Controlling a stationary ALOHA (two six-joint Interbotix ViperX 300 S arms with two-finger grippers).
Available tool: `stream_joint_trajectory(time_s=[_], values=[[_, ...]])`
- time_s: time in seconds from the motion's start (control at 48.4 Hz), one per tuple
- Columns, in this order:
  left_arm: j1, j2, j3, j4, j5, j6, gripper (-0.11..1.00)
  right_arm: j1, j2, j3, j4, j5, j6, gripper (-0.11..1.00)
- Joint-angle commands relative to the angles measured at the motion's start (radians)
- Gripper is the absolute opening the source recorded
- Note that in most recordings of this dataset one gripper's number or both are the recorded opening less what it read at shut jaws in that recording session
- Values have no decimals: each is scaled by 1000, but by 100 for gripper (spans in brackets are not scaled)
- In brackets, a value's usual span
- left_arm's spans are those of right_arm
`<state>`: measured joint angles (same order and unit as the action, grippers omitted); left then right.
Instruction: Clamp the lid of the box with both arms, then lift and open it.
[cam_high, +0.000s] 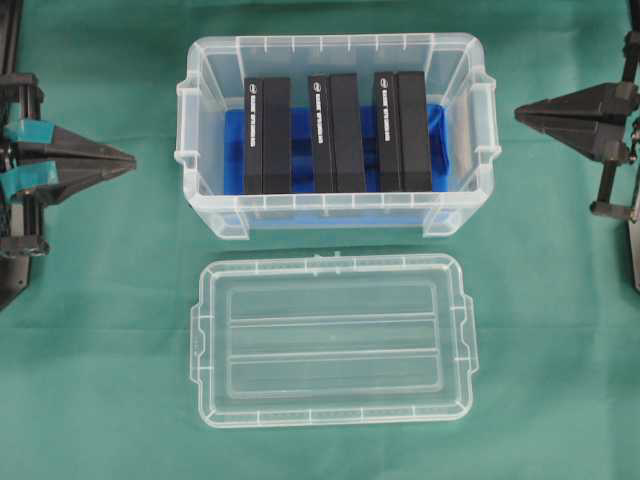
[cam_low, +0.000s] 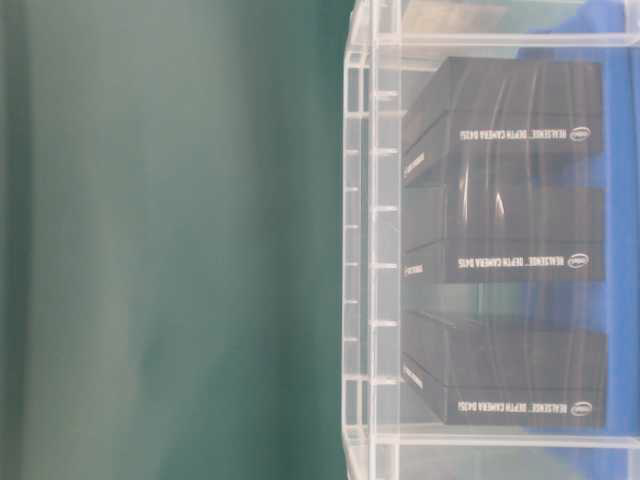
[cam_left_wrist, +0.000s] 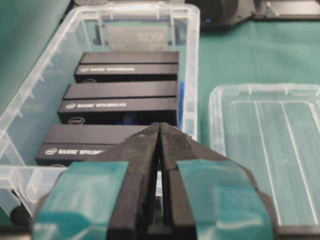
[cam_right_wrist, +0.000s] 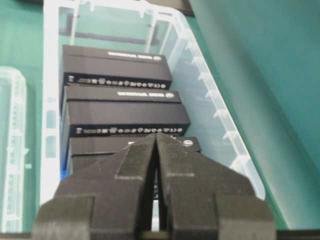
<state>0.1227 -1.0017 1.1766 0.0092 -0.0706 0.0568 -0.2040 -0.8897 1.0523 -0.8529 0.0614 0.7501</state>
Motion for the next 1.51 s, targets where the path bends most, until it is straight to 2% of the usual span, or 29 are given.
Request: stream_joint_trajectory(time_s=[0.0,0.641,0.993,1.489], values=[[3,-11,6,-5,-28,-6,1,-5,11,-8,-2,-20,2,0],[2,-34,23,-5,-32,-17,1,-6,32,-5,-2,-61,5,0],[-60,-34,21,-5,-32,-49,1,2,51,-3,-2,-109,6,0],[-61,-34,21,-3,-29,-48,1,2,60,-3,-2,-106,6,0]])
